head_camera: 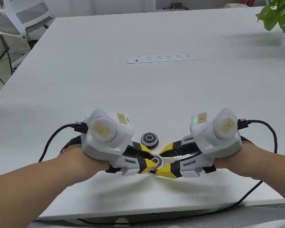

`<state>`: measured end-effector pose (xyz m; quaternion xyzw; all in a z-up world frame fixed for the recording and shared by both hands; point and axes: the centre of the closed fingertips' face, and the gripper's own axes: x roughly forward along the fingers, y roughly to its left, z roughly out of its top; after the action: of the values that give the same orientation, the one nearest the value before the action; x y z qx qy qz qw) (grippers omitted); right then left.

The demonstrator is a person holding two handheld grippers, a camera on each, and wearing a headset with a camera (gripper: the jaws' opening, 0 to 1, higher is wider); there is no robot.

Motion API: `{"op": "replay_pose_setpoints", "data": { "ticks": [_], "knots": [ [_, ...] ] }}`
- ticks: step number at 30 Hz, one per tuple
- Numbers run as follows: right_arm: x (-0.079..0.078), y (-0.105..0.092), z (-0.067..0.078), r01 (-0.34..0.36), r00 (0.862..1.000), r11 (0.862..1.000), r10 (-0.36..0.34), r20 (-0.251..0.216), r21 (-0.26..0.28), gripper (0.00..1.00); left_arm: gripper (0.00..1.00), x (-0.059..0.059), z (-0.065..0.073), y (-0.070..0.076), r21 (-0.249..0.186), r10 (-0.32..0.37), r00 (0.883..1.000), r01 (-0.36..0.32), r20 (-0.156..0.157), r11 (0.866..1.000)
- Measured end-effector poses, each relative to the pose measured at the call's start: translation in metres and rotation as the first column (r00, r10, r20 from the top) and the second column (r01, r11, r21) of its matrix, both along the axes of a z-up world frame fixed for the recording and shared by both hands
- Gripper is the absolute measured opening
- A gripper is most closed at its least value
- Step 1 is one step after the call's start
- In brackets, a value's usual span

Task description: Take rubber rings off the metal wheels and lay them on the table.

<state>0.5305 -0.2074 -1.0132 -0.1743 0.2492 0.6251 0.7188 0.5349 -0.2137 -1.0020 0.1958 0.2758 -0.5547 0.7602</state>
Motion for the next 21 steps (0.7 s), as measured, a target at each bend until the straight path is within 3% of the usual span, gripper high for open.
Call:
{"op": "replay_pose_setpoints", "data": {
  "ticks": [9, 21],
  "knots": [
    [-0.0005, -0.0016, -0.0015, -0.004, 1.000, 1.000, 0.004, 0.016, -0.004, 0.23, 0.14, 0.0009, -0.0006, 0.0004, -0.006, 0.001, 1.000, -0.001, 0.004, 1.000],
    [-0.0015, -0.0078, -0.0019, 0.012, 1.000, 1.000, -0.012, 0.003, -0.007, 0.18, 0.13, 0.0011, -0.0003, 0.0001, -0.011, 0.003, 1.000, -0.003, 0.007, 1.000]
  ]
}}
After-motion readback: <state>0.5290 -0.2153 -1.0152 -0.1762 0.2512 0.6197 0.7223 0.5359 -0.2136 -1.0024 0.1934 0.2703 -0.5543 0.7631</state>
